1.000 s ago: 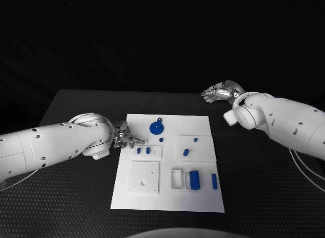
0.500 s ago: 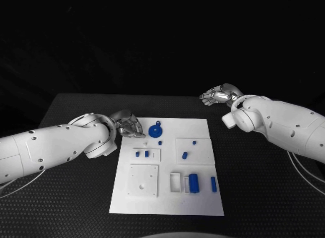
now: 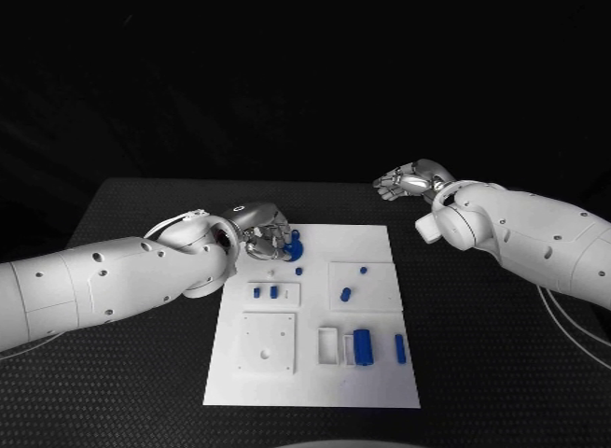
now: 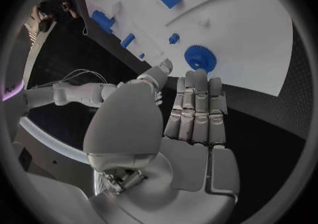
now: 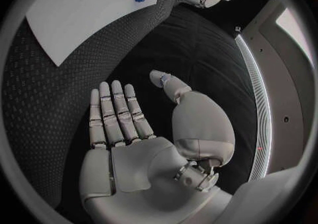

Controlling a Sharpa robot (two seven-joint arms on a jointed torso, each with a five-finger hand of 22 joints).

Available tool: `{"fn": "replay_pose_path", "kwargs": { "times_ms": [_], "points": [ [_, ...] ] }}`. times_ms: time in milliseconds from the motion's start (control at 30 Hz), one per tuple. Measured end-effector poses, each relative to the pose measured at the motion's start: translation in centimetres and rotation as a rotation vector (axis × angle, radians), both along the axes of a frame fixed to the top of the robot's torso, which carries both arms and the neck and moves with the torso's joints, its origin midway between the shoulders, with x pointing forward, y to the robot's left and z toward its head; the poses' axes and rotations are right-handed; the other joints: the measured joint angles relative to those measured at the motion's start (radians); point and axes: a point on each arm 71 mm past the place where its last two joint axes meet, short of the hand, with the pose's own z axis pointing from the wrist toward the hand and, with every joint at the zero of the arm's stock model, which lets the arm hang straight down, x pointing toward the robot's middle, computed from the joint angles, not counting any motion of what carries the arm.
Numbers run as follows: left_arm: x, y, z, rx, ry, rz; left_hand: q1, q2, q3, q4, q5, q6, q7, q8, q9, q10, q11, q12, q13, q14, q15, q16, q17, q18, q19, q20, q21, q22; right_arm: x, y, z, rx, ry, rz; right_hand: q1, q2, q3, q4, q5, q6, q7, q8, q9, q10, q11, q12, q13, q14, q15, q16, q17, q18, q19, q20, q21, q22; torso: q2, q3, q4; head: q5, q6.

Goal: Assemble the parts on the task board

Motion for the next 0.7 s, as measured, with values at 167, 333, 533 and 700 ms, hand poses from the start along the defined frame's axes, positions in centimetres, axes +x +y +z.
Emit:
{"fn": "replay_pose_path", "kwargs": {
  "times_ms": [167, 333, 533, 700],
  "points": [
    [0.0, -1.2, -0.3, 0.039, -0.043, -0.057, 0.017, 0.003, 0.021, -0.023, 0.000, 0.004, -0.004, 0.000, -0.009, 0.007, 0.000, -0.024, -0.015, 0.014, -0.007, 0.000, 0.013, -0.001, 0.009, -0.002, 0.000, 0.013, 0.0, 0.1, 0.0, 0.002, 0.000, 0.002, 0.000, 0.000, 0.000, 0.000, 0.000, 0.000, 0.000, 0.000, 0.000, 0.000, 0.000, 0.000, 0.000, 0.000, 0.000, 0.000, -0.001, 0.000, 0.000, 0.000, 0.000, 0.000, 0.000, 0.0000, -0.0012, -0.002, 0.002],
    [0.0, -2.5, -0.6, 0.068, -0.068, -0.110, 0.020, 0.004, 0.033, -0.055, 0.010, -0.002, -0.009, 0.000, -0.022, 0.013, -0.001, -0.050, -0.029, 0.016, -0.009, 0.000, 0.024, -0.007, 0.012, -0.005, 0.000, 0.023, 0.0, 0.4, 0.0, 0.004, -0.001, 0.006, 0.000, 0.000, 0.000, 0.000, 0.000, 0.000, 0.000, 0.000, 0.000, 0.000, 0.000, 0.000, 0.000, 0.000, 0.000, 0.000, -0.001, 0.000, 0.000, 0.000, 0.000, 0.000, 0.001, 0.0000, -0.0012, -0.004, 0.004],
    [0.2, -3.4, -0.9, 0.105, -0.075, -0.146, 0.009, -0.007, 0.038, -0.066, 0.010, -0.002, -0.009, 0.000, -0.030, 0.013, -0.001, -0.063, -0.038, 0.016, -0.009, 0.000, 0.028, -0.007, 0.012, -0.005, 0.000, 0.030, 0.0, 0.7, 0.0, 0.006, -0.001, 0.011, 0.000, 0.000, 0.000, 0.000, 0.000, 0.000, 0.000, 0.000, 0.000, 0.000, 0.000, 0.000, 0.000, 0.000, 0.000, 0.000, -0.001, 0.000, 0.000, 0.000, 0.000, 0.001, 0.001, 0.0000, -0.0024, -0.005, 0.005],
    [0.2, -3.6, -1.7, 0.138, -0.058, -0.163, -0.005, -0.012, 0.042, -0.076, 0.010, -0.005, -0.013, 0.000, -0.035, 0.013, -0.001, -0.075, -0.043, 0.016, -0.009, 0.004, 0.035, -0.007, 0.012, -0.005, 0.000, 0.038, 0.0, 0.7, 0.0, 0.006, -0.001, 0.011, 0.000, 0.000, 0.000, 0.000, 0.000, 0.000, 0.000, 0.000, 0.000, 0.000, 0.000, 0.000, 0.000, 0.000, 0.000, 0.000, -0.001, 0.000, 0.000, 0.000, 0.000, 0.001, 0.001, 0.0000, -0.0026, -0.007, 0.005]
  ]
}}
